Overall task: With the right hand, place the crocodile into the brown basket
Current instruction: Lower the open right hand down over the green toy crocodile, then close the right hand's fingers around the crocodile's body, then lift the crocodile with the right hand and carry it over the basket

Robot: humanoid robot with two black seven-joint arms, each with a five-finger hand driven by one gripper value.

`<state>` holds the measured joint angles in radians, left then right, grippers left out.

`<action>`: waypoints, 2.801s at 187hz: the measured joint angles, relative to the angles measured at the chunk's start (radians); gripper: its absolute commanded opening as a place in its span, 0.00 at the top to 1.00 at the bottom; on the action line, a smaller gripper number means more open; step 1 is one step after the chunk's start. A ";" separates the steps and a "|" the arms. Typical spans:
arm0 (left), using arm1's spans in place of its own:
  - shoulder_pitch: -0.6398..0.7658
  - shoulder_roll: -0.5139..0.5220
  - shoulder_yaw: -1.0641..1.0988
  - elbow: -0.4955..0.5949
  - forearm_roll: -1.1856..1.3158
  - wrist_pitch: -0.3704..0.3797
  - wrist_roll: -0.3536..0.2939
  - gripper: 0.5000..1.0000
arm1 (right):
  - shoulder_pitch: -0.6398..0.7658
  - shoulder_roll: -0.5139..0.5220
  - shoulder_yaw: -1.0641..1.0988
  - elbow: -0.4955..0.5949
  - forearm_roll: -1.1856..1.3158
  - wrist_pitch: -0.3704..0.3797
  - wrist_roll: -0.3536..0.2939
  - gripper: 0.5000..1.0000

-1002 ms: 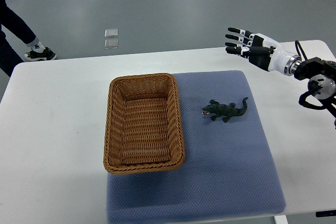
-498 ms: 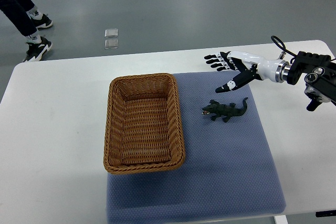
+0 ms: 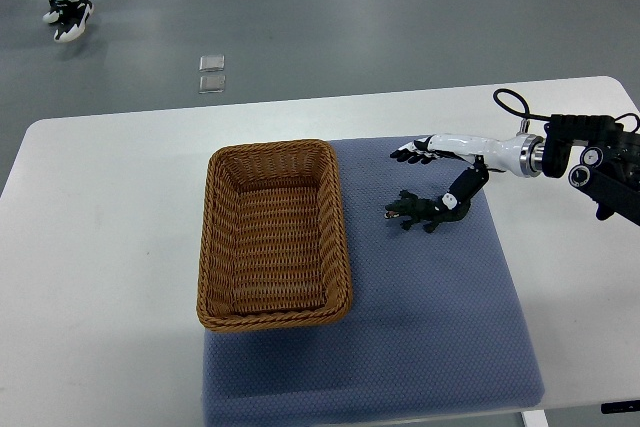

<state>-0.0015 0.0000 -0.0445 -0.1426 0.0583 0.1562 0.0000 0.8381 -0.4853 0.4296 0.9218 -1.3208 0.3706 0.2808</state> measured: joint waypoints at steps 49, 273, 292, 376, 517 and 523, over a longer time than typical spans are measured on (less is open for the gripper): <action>0.000 0.000 0.000 0.000 0.000 0.000 0.000 0.00 | 0.015 0.008 -0.076 0.000 -0.045 -0.110 0.025 0.15; 0.000 0.000 0.000 0.000 0.000 0.000 0.000 0.00 | 0.018 0.025 -0.223 -0.005 -0.114 -0.297 0.043 0.63; 0.000 0.000 0.000 0.000 0.000 0.000 0.000 0.00 | 0.018 0.025 -0.223 -0.005 -0.116 -0.301 0.044 0.69; 0.000 0.000 0.000 0.000 0.000 0.000 0.000 0.00 | 0.041 0.025 -0.224 -0.005 -0.117 -0.306 0.050 0.91; 0.000 0.000 0.000 0.000 0.000 0.000 0.000 0.00 | 0.089 0.014 -0.214 -0.008 -0.094 -0.298 0.061 1.00; 0.000 0.000 0.000 0.000 0.000 0.000 0.000 0.00 | 0.096 0.013 -0.213 -0.008 -0.093 -0.297 0.062 1.00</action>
<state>-0.0015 0.0000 -0.0445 -0.1427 0.0583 0.1562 0.0000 0.9340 -0.4720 0.2164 0.9142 -1.4137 0.0741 0.3425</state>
